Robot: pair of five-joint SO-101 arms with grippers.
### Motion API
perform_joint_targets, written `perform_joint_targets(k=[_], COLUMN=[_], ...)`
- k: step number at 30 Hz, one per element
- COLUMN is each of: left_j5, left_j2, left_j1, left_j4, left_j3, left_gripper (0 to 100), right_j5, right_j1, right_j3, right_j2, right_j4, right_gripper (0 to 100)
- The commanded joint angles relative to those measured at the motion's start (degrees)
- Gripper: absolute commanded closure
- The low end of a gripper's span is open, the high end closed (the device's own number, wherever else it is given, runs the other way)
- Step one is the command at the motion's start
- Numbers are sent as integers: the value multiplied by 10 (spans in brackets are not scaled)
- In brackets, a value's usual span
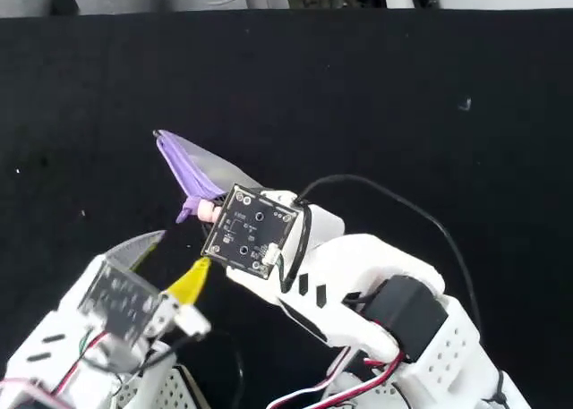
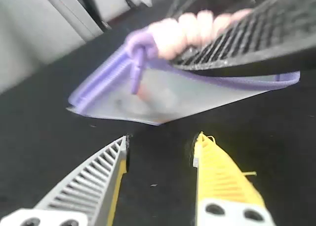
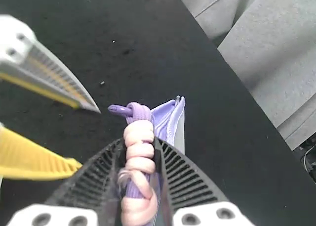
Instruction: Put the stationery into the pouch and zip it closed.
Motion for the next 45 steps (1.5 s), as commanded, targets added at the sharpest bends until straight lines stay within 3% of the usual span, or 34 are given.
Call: perform_joint_targets(k=[1,7,16,27,35,40,42,45], left_j5=[-61,-72,-72,-72,-70,-69,-69,-69], left_j2=[-2,-2,-2,-1,-2,-2,-2,-2], left_j1=[-22,-15,90,152,149,153,154,154], left_j4=[40,69,40,-36,-75,-76,-73,-72], left_j3=[-83,-84,-51,70,103,96,98,99], left_gripper=[780,779,780,780,784,982,942,970], right_j5=[-1,-4,-4,-4,-4,-4,-4,-4], right_j1=[21,24,24,25,25,39,69,130], right_j3=[-16,-18,-18,-16,-11,22,32,44], right_j2=[-3,-14,-137,-100,-91,-112,-120,-122], right_j4=[3,52,135,103,104,89,75,58], right_gripper=[987,987,987,987,987,987,987,987])
